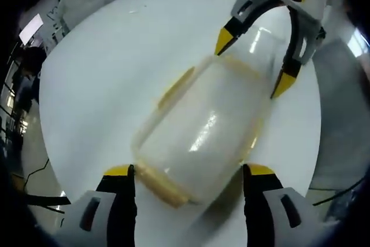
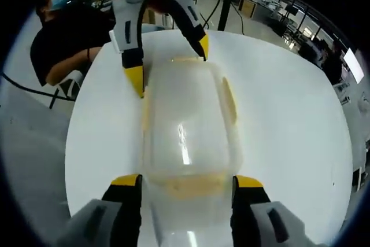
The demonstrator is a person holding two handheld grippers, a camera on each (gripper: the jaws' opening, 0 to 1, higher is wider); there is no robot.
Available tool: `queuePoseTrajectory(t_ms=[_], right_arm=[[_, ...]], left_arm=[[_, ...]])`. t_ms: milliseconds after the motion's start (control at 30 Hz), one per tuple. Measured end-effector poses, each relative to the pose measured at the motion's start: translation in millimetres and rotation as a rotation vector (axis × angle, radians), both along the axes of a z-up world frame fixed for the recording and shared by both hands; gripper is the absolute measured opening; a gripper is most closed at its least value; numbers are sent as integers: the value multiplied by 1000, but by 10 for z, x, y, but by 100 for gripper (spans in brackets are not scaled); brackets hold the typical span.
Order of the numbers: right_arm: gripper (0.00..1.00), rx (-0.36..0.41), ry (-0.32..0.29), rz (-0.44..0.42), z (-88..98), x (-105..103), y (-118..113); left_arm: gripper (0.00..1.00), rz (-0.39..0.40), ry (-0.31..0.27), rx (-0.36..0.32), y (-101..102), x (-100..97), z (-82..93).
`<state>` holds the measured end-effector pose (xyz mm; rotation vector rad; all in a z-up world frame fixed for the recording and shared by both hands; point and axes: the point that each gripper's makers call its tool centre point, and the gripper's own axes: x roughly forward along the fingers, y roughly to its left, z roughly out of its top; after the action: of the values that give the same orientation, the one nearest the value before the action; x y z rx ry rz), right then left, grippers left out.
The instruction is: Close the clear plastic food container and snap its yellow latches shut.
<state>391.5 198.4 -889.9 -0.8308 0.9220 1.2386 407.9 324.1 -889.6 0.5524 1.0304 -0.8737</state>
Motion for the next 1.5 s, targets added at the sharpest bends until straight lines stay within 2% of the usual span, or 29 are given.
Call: queuePoseTrajectory(t_ms=[200, 333, 533, 667, 867, 933, 1067, 1167, 1500], right_arm=[[59, 1, 36, -5, -18, -31, 7], [56, -2, 28, 15, -11, -14, -5], [47, -25, 31, 63, -7, 31, -40], [38, -43, 40, 89, 7, 42, -70], [38, -65, 35, 104, -6, 45, -70], [38, -65, 36, 105, -10, 49, -71], [38, -66, 34, 107, -13, 51, -70], [38, -65, 34, 104, -7, 46, -72], [38, -59, 33, 101, -6, 48, -67]], left_arm=[[74, 11, -4, -3, 16, 11, 5], [74, 10, -7, -9, 14, 13, 6], [73, 14, 5, 10, 5, 6, 2], [73, -5, 6, 14, 15, 6, 2], [73, -13, 12, 21, 13, 7, -4], [70, -62, 28, 50, 45, -19, -4], [65, -211, 65, 139, 117, -70, -14], [61, -237, 68, 153, 119, -51, -6], [58, -343, 86, 191, 162, -21, 3]])
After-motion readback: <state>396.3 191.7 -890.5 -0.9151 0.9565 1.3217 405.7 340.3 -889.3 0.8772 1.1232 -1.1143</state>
